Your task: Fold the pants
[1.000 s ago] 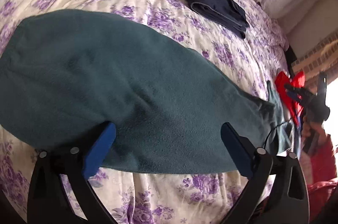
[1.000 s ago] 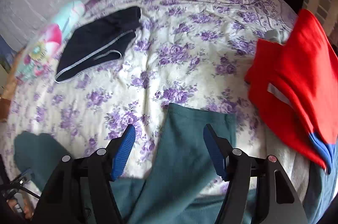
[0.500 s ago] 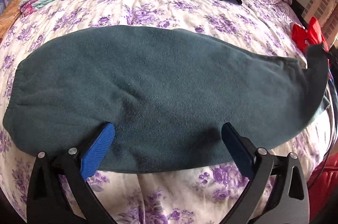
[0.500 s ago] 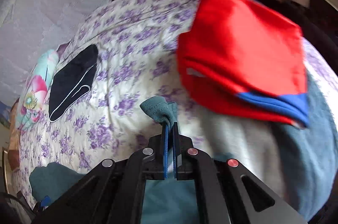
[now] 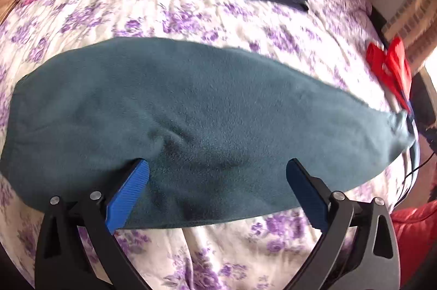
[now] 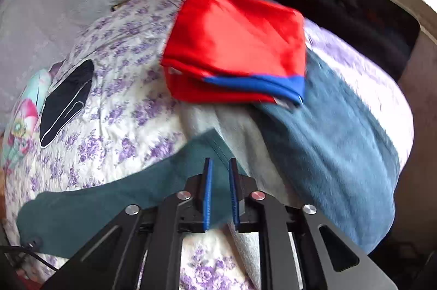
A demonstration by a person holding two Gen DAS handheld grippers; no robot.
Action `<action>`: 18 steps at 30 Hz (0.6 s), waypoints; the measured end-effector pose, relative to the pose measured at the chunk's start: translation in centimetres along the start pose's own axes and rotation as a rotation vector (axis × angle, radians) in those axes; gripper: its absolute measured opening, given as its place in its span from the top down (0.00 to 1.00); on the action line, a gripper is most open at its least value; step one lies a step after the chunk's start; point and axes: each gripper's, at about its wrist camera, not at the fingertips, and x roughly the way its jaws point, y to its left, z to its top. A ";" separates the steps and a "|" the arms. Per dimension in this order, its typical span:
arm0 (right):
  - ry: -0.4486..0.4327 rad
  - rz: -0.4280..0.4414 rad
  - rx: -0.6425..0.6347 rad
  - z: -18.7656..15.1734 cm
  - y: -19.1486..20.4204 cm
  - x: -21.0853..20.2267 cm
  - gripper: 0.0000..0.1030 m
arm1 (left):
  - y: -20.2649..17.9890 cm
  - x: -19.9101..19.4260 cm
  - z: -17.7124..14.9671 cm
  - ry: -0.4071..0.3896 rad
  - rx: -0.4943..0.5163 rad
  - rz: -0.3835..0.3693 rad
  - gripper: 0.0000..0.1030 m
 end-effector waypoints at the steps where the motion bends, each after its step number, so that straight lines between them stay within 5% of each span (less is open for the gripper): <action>1: -0.011 0.028 -0.042 0.3 1.1 0.0 0.57 | 0.3 -0.9 0.1 -0.034 -0.033 -0.017 0.05; 2: -0.004 0.053 -0.083 0.6 2.4 0.5 0.45 | 0.6 -1.6 0.2 -0.069 -0.051 -0.021 0.05; 4: 0.064 0.064 -0.170 -0.2 4.5 2.7 0.45 | 1.0 -2.6 0.4 -0.120 -0.065 0.007 0.05; 7: 0.286 0.030 -0.142 -2.7 4.0 8.7 0.47 | 2.3 -0.7 0.2 -0.018 -0.078 0.111 0.05; 10: 0.246 0.037 -0.095 -2.3 3.7 8.1 0.48 | 1.6 -0.5 -1.0 -0.017 0.028 0.187 0.05; 12: 0.157 0.120 -0.143 -0.6 6.1 6.4 0.48 | 0.8 -1.0 -1.3 -0.011 0.034 0.237 0.05; 15: 0.084 0.298 -0.294 1.4 13.0 5.4 0.48 | 0.3 -2.7 -1.2 -0.119 -0.033 0.141 0.05; 18: 0.100 0.458 -0.470 0.0 22.3 6.0 0.48 | 0.8 -0.9 -0.5 -0.072 -0.080 0.151 0.05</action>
